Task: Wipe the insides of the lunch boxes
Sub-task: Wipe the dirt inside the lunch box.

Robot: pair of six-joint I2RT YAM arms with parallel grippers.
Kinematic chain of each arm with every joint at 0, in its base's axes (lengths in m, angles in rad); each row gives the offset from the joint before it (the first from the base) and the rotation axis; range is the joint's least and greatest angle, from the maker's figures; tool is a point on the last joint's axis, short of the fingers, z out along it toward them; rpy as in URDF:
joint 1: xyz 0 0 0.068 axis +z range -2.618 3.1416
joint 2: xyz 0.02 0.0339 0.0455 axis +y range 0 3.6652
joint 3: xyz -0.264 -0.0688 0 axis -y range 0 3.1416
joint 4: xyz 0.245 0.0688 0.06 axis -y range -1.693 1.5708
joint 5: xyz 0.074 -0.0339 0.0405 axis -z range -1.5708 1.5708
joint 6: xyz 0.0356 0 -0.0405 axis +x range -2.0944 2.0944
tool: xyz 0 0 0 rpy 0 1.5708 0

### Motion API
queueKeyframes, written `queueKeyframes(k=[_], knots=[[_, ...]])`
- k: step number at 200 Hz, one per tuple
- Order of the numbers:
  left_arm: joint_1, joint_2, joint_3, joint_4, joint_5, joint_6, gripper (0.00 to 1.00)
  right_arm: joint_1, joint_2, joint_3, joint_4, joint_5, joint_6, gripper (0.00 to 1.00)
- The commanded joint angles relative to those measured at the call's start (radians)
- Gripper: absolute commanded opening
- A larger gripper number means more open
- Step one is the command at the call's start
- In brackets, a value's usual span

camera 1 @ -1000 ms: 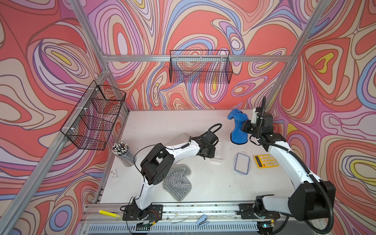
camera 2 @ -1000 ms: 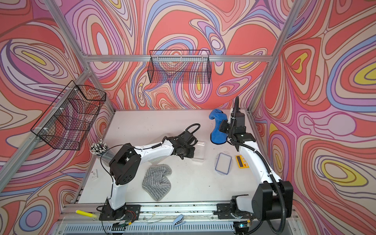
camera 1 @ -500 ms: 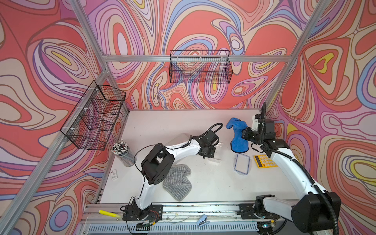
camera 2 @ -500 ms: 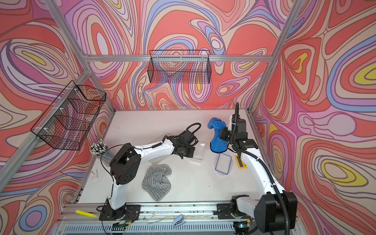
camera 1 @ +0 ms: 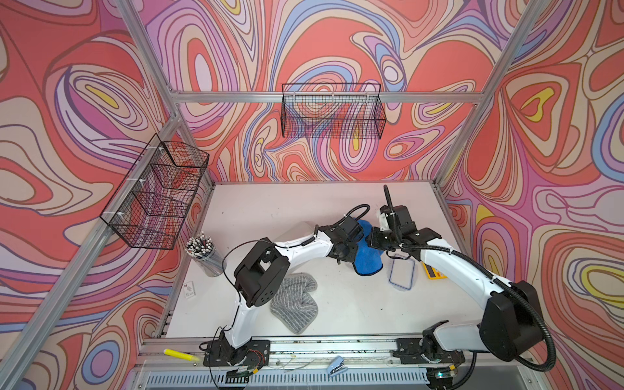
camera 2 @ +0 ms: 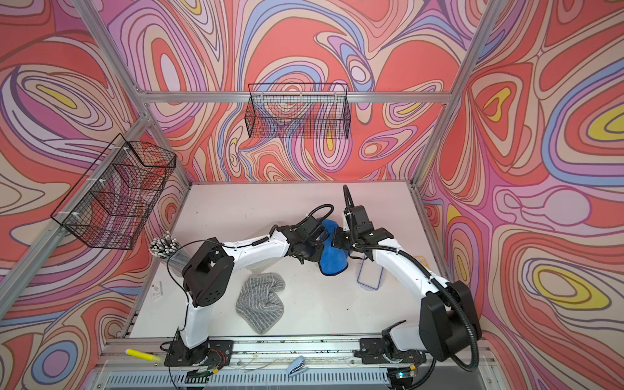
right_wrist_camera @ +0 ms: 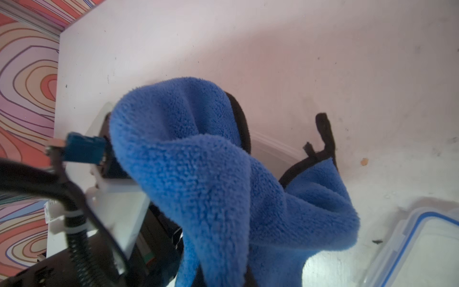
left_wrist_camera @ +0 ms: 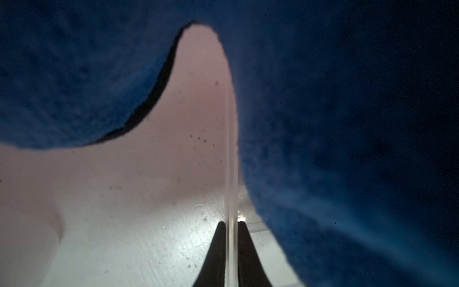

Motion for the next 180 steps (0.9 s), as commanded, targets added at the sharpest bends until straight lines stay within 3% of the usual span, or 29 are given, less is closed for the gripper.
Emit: queueKeyframes(k=[1,78,121,180], knots=[[-0.004,-0.031,-0.004,0.002,-0.027,-0.002,0.1,0.012,0.024,-0.016,-0.02,0.027,0.041,0.0],[-0.005,-0.066,-0.039,0.049,-0.031,-0.003,0.08,0.013,0.238,0.041,0.03,0.074,0.026,0.0],[-0.005,-0.068,-0.052,0.055,-0.06,-0.002,0.08,0.043,0.361,0.14,-0.102,0.143,-0.042,0.0],[-0.004,-0.066,-0.05,0.078,-0.117,-0.019,0.07,0.069,0.425,0.144,-0.189,0.069,-0.09,0.0]])
